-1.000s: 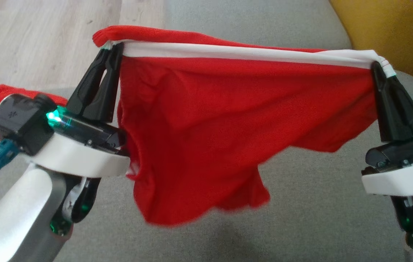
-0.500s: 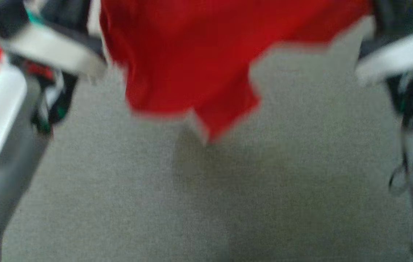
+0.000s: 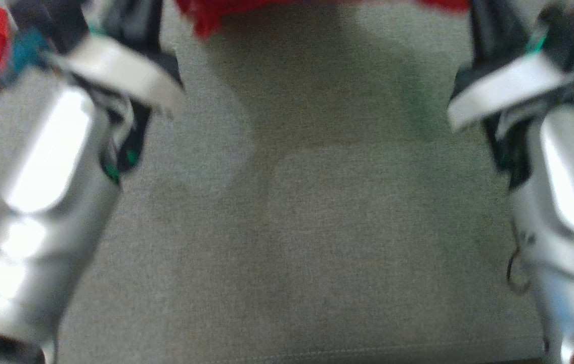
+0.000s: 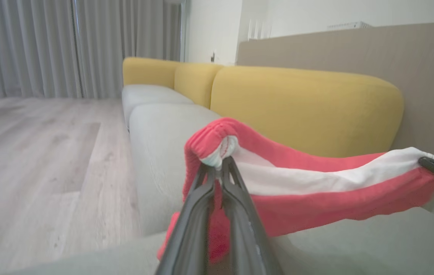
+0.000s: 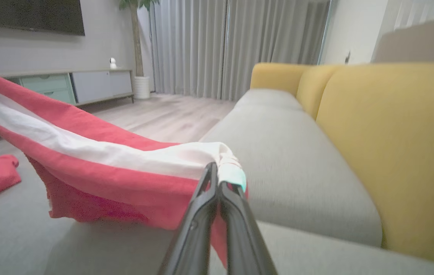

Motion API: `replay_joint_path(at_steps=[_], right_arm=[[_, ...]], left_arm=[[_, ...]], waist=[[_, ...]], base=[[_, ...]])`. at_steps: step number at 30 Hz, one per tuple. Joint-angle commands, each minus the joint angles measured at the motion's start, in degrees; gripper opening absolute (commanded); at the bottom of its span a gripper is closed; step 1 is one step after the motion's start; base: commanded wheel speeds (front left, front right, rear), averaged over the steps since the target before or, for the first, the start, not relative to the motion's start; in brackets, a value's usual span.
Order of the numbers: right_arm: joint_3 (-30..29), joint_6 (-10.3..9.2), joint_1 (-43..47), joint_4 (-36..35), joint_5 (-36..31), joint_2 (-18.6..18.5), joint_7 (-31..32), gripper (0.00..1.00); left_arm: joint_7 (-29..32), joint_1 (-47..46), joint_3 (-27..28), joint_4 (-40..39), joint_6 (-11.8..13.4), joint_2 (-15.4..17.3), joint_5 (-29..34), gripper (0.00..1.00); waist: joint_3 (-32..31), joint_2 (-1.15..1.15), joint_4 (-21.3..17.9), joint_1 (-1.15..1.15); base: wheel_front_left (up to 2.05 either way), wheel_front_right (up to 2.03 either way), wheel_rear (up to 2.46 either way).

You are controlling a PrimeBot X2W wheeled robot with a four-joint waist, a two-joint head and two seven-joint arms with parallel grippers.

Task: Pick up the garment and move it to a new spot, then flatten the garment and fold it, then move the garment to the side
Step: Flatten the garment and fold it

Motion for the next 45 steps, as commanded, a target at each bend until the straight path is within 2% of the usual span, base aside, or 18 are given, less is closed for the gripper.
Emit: replay_joint_path(at_steps=[1, 5, 11, 12, 20, 26, 30, 35, 36, 42, 45], right_arm=[[0.87, 0.43, 2.13, -2.03, 0.83, 1.11, -0.99, 0.00], [0.04, 0.43, 11.33, -4.22, 2.20, 0.72, -2.11, 0.00], [-2.79, 0.43, 26.29, -13.24, 2.29, 0.64, -0.63, 0.00], [-2.79, 0.43, 26.29, -13.24, 2.29, 0.64, -0.63, 0.00], [-7.88, 0.43, 47.01, -29.00, 1.65, 2.69, 6.49, 0.00], [-10.04, 0.43, 56.53, -39.91, 0.92, 3.15, 12.34, 0.00], [-10.86, 0.43, 56.03, -41.25, 2.43, 1.97, 15.28, 0.00], [-10.21, 0.43, 48.79, -38.59, 4.93, -2.49, 19.36, 0.00], [-9.76, 0.43, 44.79, -36.20, 6.85, -3.95, 21.31, 0.00], [-5.29, 0.43, 30.63, -25.38, 11.40, -10.94, 25.02, 0.00], [-2.50, 0.43, 23.79, -19.30, 14.24, -12.81, 26.37, 0.00]], left_arm=[[-1.28, 0.61, 1.12, -1.52, -0.38, 1.53, -0.22, 0.00], [-3.72, 9.67, -0.82, -2.73, -0.28, 0.94, -1.09, 0.00], [-5.63, 23.34, -2.90, -10.22, 2.79, 1.45, -2.03, 0.00], [-5.63, 23.34, -2.90, -10.22, 2.79, 1.45, -2.03, 0.00], [-4.11, 40.59, -6.27, -23.99, 8.75, 3.79, -3.46, 0.00], [-1.61, 49.31, -7.82, -33.35, 13.39, 6.35, -4.18, 0.00], [-0.05, 50.37, -8.91, -34.80, 14.27, 5.47, -5.09, 0.00], [0.63, 47.95, -8.33, -31.47, 13.95, 1.54, -7.96, 0.00], [0.68, 45.90, -7.80, -29.13, 13.47, -0.21, -8.90, 0.00], [-0.03, 38.39, -5.53, -22.09, 12.19, -5.08, -10.68, 0.00], [0.53, 35.08, -4.74, -18.34, 11.45, -6.99, -11.90, 0.00]], waist=[[-0.67, 0.00, -0.11, -0.03], [-3.15, 0.00, 0.15, -0.03], [-8.62, 0.00, 0.39, -0.03], [-8.62, 0.00, 0.39, -0.03], [-17.50, 0.00, 0.53, -0.03], [-19.28, 0.00, 1.14, -0.03], [-17.80, 0.00, 2.98, -0.03], [-14.12, 0.00, 5.30, -0.03], [-12.43, 0.00, 6.39, -0.03], [-7.63, 0.00, 9.54, -0.03], [-5.83, 0.00, 10.93, -0.03]], base=[[0.00, 0.00, 0.00], [0.00, 0.00, 0.00], [0.00, 0.00, 0.00], [0.00, 0.00, 0.00], [0.00, 0.00, 0.00], [0.00, 0.00, 0.00], [0.00, 0.00, 0.00], [0.00, 0.00, 0.00], [0.00, 0.00, 0.00], [0.00, 0.00, 0.00], [0.00, 0.00, 0.00]])
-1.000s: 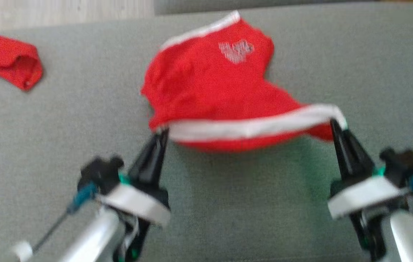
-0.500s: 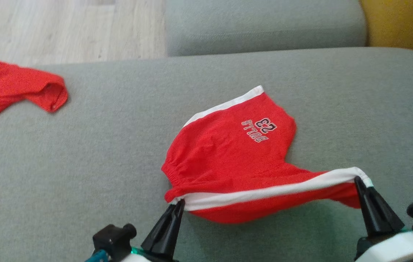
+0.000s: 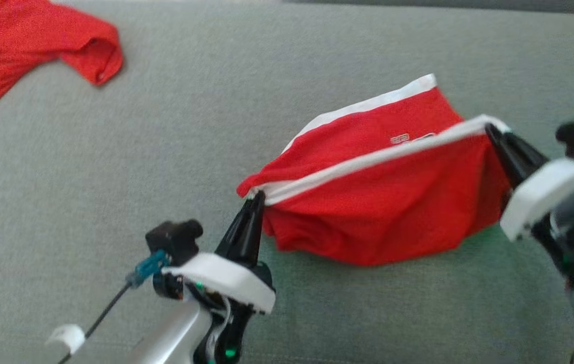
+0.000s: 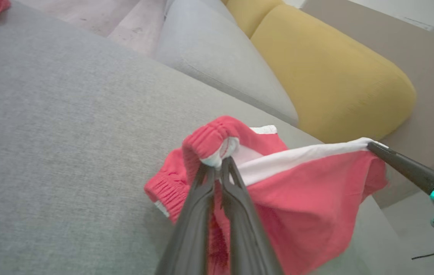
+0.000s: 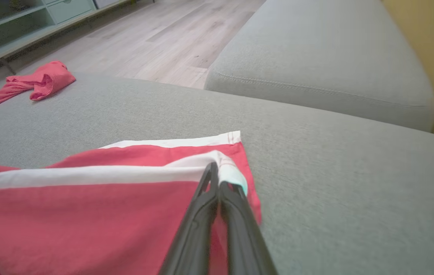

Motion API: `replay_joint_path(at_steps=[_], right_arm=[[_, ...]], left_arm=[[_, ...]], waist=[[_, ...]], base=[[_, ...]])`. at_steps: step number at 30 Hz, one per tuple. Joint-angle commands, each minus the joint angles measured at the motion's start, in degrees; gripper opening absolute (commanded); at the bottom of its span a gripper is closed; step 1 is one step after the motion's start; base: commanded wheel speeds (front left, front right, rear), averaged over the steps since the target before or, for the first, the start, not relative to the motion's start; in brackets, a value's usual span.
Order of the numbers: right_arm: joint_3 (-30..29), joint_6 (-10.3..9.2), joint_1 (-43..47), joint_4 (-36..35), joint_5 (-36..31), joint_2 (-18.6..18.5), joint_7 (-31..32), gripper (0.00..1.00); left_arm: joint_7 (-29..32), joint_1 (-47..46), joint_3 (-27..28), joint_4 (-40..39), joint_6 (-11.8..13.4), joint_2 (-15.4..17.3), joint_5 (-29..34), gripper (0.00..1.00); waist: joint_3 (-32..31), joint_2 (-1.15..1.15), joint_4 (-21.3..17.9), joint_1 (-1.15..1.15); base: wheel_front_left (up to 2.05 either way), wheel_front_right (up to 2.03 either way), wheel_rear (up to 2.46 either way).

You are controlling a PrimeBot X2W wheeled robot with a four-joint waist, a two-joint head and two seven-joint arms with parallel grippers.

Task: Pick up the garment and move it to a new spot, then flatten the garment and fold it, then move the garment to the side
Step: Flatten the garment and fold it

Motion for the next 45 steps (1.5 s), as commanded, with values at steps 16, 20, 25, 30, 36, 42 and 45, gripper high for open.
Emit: replay_joint_path(at_steps=[16, 20, 25, 30, 36, 42, 45], right_arm=[[14.03, 0.43, -27.20, 26.04, 7.30, -4.99, -2.46, 0.00], [16.87, 0.43, -31.76, 31.25, 8.12, -4.84, -4.99, 0.31], [20.22, 0.43, -35.51, 36.51, 8.50, -4.35, -9.94, 1.00], [22.89, 0.43, -36.78, 40.26, 10.63, -4.13, -13.63, 1.00], [26.66, 0.43, -35.46, 42.30, 14.38, -6.47, -15.56, 1.00], [29.01, 0.43, -32.11, 43.08, 17.16, -9.17, -14.58, 1.00], [29.82, 0.43, -29.74, 43.55, 18.77, -10.26, -13.15, 1.00]], left_arm=[[3.79, -14.78, 2.88, 11.91, -1.41, -5.22, -2.57, 0.00], [3.74, -16.66, 3.15, 13.14, -1.01, -5.92, -2.85, 0.00], [2.84, -18.03, 2.73, 14.00, -0.51, -6.55, -2.42, 1.00], [1.58, -17.14, 1.94, 13.12, -0.50, -6.20, -1.52, 1.00], [-0.44, -12.43, 1.17, 8.36, 0.67, -1.92, 0.80, 1.00], [-3.01, -6.64, 2.48, 2.60, 3.47, 3.91, 2.80, 1.00], [-4.36, -3.83, 3.88, -0.69, 5.23, 6.14, 3.11, 1.00]], waist=[[7.28, 0.00, 4.73, -0.02], [8.04, 0.00, 4.83, -0.02], [8.17, 0.00, 4.79, -0.02], [6.89, 0.00, 4.53, -0.02], [3.78, 0.00, 3.96, -0.02], [0.69, 0.00, 4.01, -0.02], [-0.27, 0.00, 4.50, -0.02]], base=[[0.00, 0.00, 0.00], [0.00, 0.00, 0.00], [0.00, 0.00, 0.00], [0.00, 0.00, 0.00], [0.00, 0.00, 0.00], [0.00, 0.00, 0.00], [0.00, 0.00, 0.00]])
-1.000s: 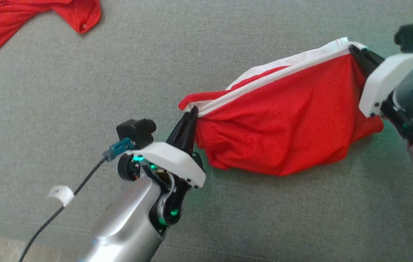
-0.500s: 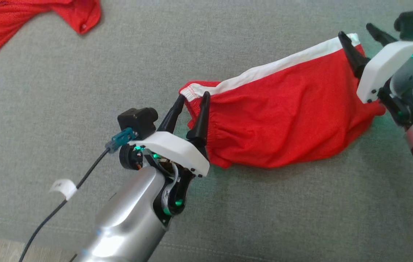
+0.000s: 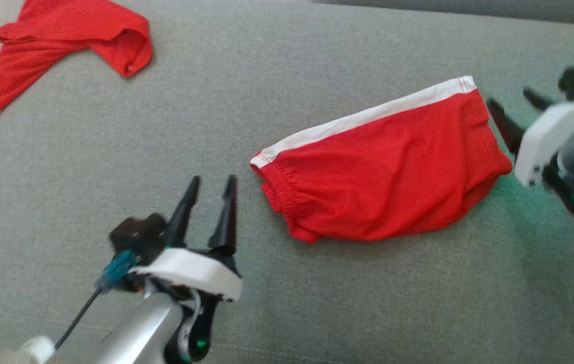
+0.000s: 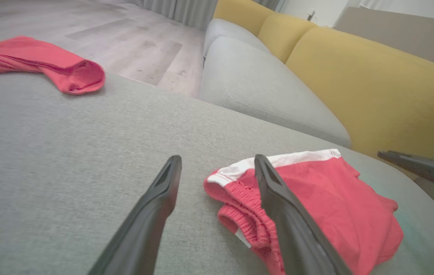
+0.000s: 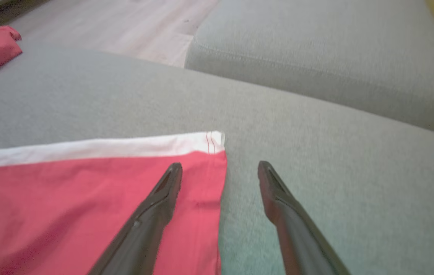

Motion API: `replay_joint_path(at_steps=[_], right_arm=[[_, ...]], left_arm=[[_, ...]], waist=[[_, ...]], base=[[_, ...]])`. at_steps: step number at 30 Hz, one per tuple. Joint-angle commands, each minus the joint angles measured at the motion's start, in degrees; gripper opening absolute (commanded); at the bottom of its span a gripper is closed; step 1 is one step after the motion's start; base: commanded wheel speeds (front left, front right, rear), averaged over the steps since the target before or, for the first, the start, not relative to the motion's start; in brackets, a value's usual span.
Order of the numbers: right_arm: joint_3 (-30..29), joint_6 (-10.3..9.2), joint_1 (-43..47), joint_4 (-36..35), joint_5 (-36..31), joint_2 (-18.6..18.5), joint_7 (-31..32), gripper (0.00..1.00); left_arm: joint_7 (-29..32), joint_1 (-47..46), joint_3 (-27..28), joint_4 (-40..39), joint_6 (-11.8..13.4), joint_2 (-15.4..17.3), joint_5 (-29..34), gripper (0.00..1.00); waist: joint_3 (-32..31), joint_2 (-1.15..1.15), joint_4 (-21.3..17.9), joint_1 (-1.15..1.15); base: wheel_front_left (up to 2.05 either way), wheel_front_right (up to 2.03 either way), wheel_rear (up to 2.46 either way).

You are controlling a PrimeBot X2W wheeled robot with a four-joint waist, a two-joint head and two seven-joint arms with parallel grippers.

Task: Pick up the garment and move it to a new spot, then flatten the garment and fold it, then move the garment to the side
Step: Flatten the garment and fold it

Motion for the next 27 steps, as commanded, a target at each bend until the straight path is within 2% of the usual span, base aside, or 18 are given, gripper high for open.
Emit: replay_joint_path(at_steps=[1, 7, 13, 14, 15, 16, 18, 20, 21, 27], right_arm=[[0.71, 0.43, 2.09, -0.49, 1.38, -1.55, 0.99, 1.00], [-0.10, 0.43, 5.45, 1.57, 4.74, -1.23, 4.11, 1.00], [0.08, 0.43, 6.88, 2.57, 6.71, -0.32, 7.82, 1.00], [0.17, 0.43, 7.14, 2.65, 7.11, -0.09, 8.55, 0.97], [0.24, 0.43, 7.37, 2.67, 7.48, 0.19, 9.16, 0.83], [0.32, 0.43, 7.59, 2.67, 7.83, 0.50, 9.79, 0.53], [0.42, 0.43, 7.87, 2.68, 8.32, 1.08, 10.63, 0.27], [0.13, 0.43, 7.87, 2.89, 8.44, 1.66, 10.46, 0.05], [-0.22, 0.43, 7.79, 3.14, 8.38, 1.93, 9.92, 0.00], [-3.57, 0.43, 7.08, 5.29, 7.87, 3.92, 4.47, 0.00]], left_arm=[[-1.14, 0.30, 3.55, -3.69, 1.18, 2.28, 0.25, 1.00], [-1.90, 4.59, 5.61, -8.15, 4.25, 4.94, -0.04, 1.00], [-2.07, 6.65, 6.10, -10.16, 5.17, 5.50, -0.60, 1.00], [-2.07, 6.88, 6.08, -10.37, 5.26, 5.55, -0.65, 1.00], [-2.07, 7.10, 6.06, -10.53, 5.34, 5.59, -0.69, 1.00], [-2.07, 7.28, 6.05, -10.63, 5.41, 5.65, -0.73, 1.00], [-2.16, 7.58, 6.08, -10.81, 5.57, 5.76, -0.74, 1.00], [-2.34, 7.72, 6.02, -10.99, 5.69, 5.91, -0.48, 1.00], [-2.42, 7.73, 5.94, -11.05, 5.73, 5.99, -0.30, 1.00], [-2.58, 7.78, 5.40, -11.10, 6.23, 6.37, 0.69, 1.00]], waist=[[-0.80, 0.00, 0.64, 0.01], [-0.90, 0.00, 2.10, 0.01], [-0.98, 0.00, 2.99, 0.01], [-1.10, 0.00, 3.12, 0.01], [-1.21, 0.00, 3.21, 0.01], [-1.34, 0.00, 3.25, 0.01], [-1.57, 0.00, 3.20, 0.01], [-1.82, 0.00, 3.00, 0.01], [-1.94, 0.00, 2.84, 0.01], [-3.48, 0.00, 0.90, 0.01]], base=[[0.00, 0.00, 0.00], [0.00, 0.00, 0.00], [0.00, 0.00, 0.00], [0.00, 0.00, 0.00], [0.00, 0.00, 0.00], [0.00, 0.00, 0.00], [0.00, 0.00, 0.00], [0.00, 0.00, 0.00], [0.00, 0.00, 0.00], [0.00, 0.00, 0.00]])
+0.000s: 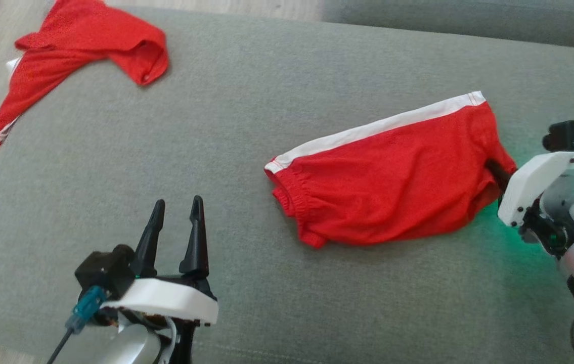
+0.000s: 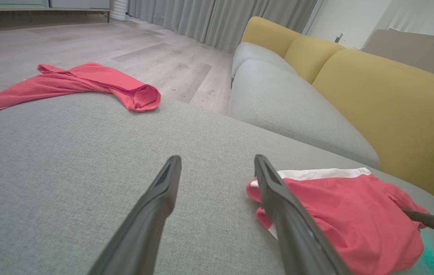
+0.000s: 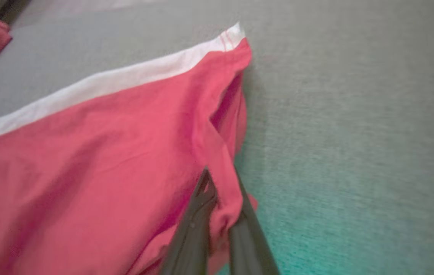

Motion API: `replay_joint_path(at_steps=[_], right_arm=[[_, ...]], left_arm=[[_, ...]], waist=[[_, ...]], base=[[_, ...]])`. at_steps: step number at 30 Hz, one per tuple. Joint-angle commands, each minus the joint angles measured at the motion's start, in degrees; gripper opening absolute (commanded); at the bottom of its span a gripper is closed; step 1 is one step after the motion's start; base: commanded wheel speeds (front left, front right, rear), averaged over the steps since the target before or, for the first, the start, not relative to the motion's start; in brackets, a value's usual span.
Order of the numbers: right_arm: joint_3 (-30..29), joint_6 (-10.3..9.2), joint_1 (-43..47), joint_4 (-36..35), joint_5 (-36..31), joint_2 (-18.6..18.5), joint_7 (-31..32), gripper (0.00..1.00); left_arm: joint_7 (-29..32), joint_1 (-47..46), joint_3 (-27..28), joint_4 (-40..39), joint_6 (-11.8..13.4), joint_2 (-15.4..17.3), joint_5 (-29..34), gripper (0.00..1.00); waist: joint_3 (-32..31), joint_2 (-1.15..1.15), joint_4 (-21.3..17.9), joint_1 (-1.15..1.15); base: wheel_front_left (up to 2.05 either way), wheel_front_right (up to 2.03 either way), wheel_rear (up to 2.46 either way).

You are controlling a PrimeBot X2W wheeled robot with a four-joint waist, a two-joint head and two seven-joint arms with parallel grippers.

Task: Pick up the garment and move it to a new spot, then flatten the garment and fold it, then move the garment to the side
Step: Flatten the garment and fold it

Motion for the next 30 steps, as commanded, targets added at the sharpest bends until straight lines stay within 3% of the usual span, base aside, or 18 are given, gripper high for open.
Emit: replay_joint_path(at_steps=[1, 8, 15, 30], right_arm=[[-0.74, 0.43, -0.15, -0.51, -0.50, -0.27, -1.72, 0.00], [-7.42, 0.43, 2.30, 2.71, -1.48, 3.63, -9.04, 0.00], [-11.14, 0.43, 5.20, 4.31, -5.45, 6.49, -11.04, 0.00], [-20.70, 0.43, 10.65, 0.60, -12.33, 8.35, -12.82, 0.00]], left_arm=[[-0.74, -0.55, 2.15, -1.88, 0.22, 1.46, 0.51, 1.00], [-1.08, 1.58, 2.08, -1.87, 0.55, 2.15, 0.27, 1.00], [-1.10, 3.56, 1.69, -2.90, 0.85, 3.20, 0.40, 1.00], [-0.76, 2.76, 0.21, -2.58, 1.15, 2.64, 1.37, 1.00]], waist=[[-0.84, 0.00, -1.12, 0.00], [-3.88, 0.00, -7.88, 0.00], [-4.57, 0.00, -12.64, 0.00], [-5.43, 0.00, -11.47, 0.00]], base=[[0.00, 0.00, 0.00], [0.00, 0.00, 0.00], [0.00, 0.00, 0.00], [0.00, 0.00, 0.00]])
